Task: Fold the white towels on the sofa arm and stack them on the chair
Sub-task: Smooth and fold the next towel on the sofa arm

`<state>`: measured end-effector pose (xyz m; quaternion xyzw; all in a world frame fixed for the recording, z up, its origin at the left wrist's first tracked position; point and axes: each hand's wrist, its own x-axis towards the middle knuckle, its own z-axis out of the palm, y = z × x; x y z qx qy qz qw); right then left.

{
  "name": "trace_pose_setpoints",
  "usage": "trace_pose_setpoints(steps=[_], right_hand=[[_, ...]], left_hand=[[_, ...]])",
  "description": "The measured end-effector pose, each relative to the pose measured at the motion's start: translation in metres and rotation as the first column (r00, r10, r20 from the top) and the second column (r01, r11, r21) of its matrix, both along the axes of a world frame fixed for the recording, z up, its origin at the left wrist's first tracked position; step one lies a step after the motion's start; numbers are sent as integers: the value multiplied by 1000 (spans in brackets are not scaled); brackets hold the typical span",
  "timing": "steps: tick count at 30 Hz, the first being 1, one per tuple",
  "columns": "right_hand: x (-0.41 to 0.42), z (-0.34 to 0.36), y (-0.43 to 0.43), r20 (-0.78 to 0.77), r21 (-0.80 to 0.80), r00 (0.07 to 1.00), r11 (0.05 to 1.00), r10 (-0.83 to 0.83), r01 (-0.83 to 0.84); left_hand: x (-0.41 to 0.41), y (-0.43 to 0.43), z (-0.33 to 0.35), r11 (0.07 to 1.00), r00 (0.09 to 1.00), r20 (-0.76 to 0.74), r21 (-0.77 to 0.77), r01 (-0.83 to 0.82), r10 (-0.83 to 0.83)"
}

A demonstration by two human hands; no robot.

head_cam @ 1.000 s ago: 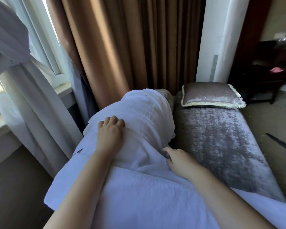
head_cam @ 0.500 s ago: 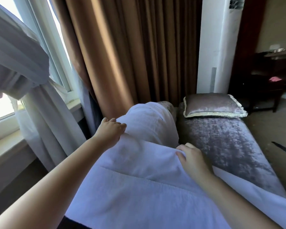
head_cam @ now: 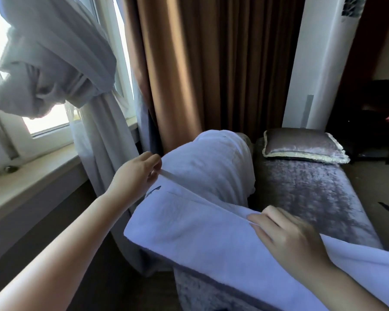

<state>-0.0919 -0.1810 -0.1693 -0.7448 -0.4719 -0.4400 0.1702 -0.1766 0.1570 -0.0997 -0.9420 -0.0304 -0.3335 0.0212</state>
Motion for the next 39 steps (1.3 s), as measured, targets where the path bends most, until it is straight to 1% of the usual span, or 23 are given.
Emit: trace_pose_setpoints(steps=[3, 6, 10, 12, 14, 15, 17, 19, 22, 24, 25, 26, 28, 32, 36, 38, 39], right_hand=[[-17, -19, 1, 45, -122, 998, 992, 37, -31], [-26, -38, 2, 48, -204, 997, 978, 61, -50], [-28, -58, 8, 85, -229, 994, 972, 72, -51], [-28, -61, 10, 110, -225, 992, 974, 55, -29], [-32, -62, 10, 94, -202, 995, 979, 41, -21], [-35, -62, 10, 79, -193, 996, 981, 46, -30], [-41, -69, 10, 90, -185, 995, 982, 51, -33], [-45, -81, 12, 92, -165, 996, 986, 20, -4], [-46, -93, 19, 86, -107, 995, 993, -40, 50], [-47, -95, 23, 105, -116, 993, 991, -62, 74], [-48, -95, 25, 109, -128, 992, 988, -68, 82], [-49, -94, 27, 106, -140, 991, 986, -78, 92], [-50, -91, 29, 96, -164, 992, 981, -87, 102], [-57, -87, 27, 66, -174, 996, 982, -65, 75], [-60, -89, 25, 63, -180, 996, 981, -54, 65], [-59, -89, 24, 68, -166, 997, 985, -38, 49], [-59, -88, 22, 65, -157, 998, 987, -18, 28]], left_hand=[[-41, 0, -22, 999, 999, 23, 0, -32, 32], [-69, 3, -57, 999, 999, -27, 16, -43, 44], [-79, 4, -99, 993, 984, -153, -57, -105, 95], [-77, 3, -110, 982, 981, -155, -129, -141, 120], [-75, 5, -115, 965, 982, -120, -198, -171, 149], [-76, 5, -116, 947, 978, -106, -251, -203, 181], [-78, 3, -118, 872, 964, -105, -410, -267, 246], [-78, 1, -122, 809, 953, -98, -508, -295, 285], [-72, -6, -126, 722, 949, -93, -629, -290, 301], [-68, -8, -125, 627, 947, -66, -734, -260, 315], [-67, -8, -125, 601, 944, -48, -761, -245, 325], [-67, -7, -125, 602, 944, -31, -763, -235, 329], [-68, -7, -123, 634, 946, -9, -740, -225, 325], [-75, -5, -122, 668, 950, 26, -718, -199, 311], [-81, -5, -129, 653, 951, -31, -720, -234, 306], [-83, -6, -130, 631, 943, 0, -742, -224, 334], [-85, -8, -128, 599, 938, 20, -774, -204, 345]])
